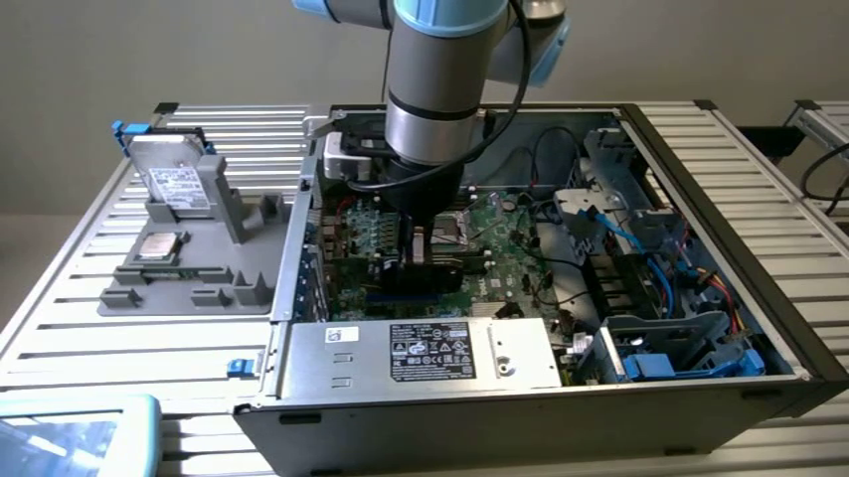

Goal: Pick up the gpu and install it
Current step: 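Insert the gpu into the slot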

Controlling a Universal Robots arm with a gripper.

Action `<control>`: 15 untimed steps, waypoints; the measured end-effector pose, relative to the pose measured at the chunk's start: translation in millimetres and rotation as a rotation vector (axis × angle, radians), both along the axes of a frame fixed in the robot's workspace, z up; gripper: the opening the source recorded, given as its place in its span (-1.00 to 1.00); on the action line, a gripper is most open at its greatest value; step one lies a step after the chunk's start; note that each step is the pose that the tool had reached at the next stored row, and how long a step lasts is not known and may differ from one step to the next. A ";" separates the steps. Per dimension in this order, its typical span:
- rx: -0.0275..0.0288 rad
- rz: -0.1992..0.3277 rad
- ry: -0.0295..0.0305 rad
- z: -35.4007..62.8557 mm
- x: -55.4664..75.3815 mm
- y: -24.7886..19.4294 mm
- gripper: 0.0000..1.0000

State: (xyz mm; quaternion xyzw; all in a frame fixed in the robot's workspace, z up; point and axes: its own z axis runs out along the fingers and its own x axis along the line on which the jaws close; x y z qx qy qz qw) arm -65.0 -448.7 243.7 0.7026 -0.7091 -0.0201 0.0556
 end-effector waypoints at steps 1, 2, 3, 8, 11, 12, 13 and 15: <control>0.0000 0.000 0.0001 0.0 0.0 0.0 -0.47; 0.0000 0.000 0.0001 0.0 0.0 0.0 -0.47; 0.0000 0.000 0.0001 0.0 0.0 0.0 -0.47; 0.0016 0.000 0.0002 0.0 0.0 -0.3 -0.47; 0.0039 0.000 0.0007 -0.1 0.0 -0.5 -0.47; 0.0045 0.000 0.0008 -0.3 0.0 -0.5 -0.47; 0.0048 0.000 0.0009 -0.4 0.0 -0.5 -0.47; 0.0061 0.000 0.0011 -0.7 0.0 -0.8 -0.47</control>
